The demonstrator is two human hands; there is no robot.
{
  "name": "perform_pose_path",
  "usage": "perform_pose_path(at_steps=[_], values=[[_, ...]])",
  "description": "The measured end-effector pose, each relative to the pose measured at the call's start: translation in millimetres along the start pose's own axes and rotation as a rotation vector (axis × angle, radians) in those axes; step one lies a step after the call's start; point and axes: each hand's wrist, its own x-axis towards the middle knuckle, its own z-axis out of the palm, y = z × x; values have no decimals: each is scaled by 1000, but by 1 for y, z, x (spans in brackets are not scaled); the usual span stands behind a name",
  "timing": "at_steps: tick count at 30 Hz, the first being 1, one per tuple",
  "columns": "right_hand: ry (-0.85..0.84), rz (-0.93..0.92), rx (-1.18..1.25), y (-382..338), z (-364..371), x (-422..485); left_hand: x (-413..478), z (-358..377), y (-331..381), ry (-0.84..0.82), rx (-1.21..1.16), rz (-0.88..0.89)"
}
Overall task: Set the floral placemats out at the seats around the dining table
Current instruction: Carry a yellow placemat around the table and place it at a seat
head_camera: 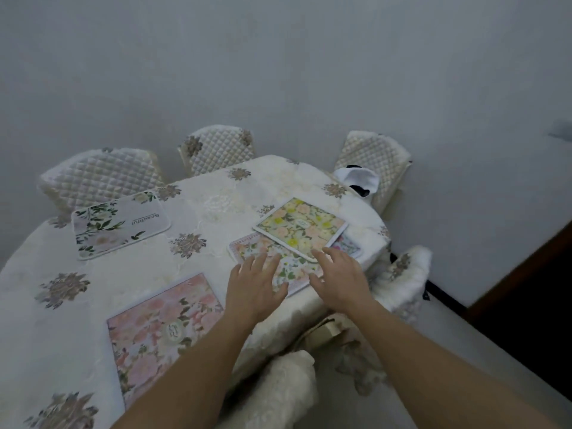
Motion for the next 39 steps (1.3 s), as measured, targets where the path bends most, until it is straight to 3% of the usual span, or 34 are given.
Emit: perform_pose_path(at_steps=[15,24,30,39], values=[[67,400,-16,244,-55,-92,85,29,255,-34,-26,355],[75,526,-18,420,-64,-105,161,58,400,-15,-12,364],[40,448,32,455,-55,-63,185,70,408,-49,21,273],[-15,231,105,438,-25,51,232,84,340,-124,48,31]])
